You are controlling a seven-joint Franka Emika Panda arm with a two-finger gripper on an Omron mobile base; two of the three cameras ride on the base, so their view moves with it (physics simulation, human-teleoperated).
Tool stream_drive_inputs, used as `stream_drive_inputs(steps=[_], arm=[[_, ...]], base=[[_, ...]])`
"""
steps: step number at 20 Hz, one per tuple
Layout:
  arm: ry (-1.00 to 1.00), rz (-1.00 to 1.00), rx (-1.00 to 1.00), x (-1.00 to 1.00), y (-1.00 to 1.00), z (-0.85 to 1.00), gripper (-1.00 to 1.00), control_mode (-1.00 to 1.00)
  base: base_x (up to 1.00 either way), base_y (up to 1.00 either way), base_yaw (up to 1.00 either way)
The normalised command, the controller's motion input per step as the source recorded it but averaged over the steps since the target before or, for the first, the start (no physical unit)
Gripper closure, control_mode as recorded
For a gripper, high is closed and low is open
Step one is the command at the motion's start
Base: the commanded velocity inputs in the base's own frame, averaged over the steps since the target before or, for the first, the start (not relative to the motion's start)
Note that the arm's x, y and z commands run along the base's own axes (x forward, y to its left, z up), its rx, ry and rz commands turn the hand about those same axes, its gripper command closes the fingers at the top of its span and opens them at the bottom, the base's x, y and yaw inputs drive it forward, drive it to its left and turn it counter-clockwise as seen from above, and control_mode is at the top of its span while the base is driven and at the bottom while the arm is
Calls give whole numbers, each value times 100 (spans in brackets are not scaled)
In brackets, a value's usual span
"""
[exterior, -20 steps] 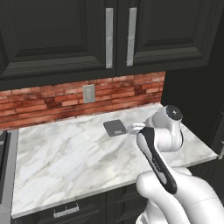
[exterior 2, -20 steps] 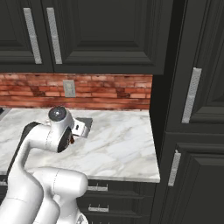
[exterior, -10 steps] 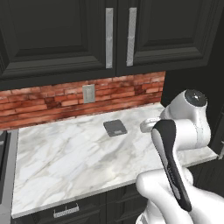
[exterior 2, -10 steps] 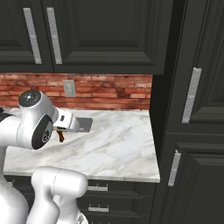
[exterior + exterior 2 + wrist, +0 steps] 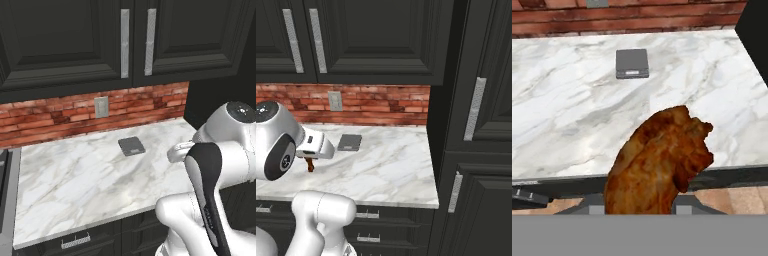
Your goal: Take the chicken drumstick from the fridge and place it on the digital scale on the counter by the fridge. Wait a few seconds for a reading, then move it to the plate on the dining counter.
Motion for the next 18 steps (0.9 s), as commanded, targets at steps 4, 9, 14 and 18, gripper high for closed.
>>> stream_drive_inputs(steps=[4, 9, 14, 18], arm=[[-5, 6, 5, -66, 0, 11, 100, -100], [-3, 3, 1, -38, 0, 6, 100, -100], [0, 0, 0, 0, 0, 0, 100, -100], [0, 0, 0, -3, -1, 0, 100, -100]], base=[[0, 0, 0], [0, 0, 0], [0, 0, 0], [0, 0, 0]])
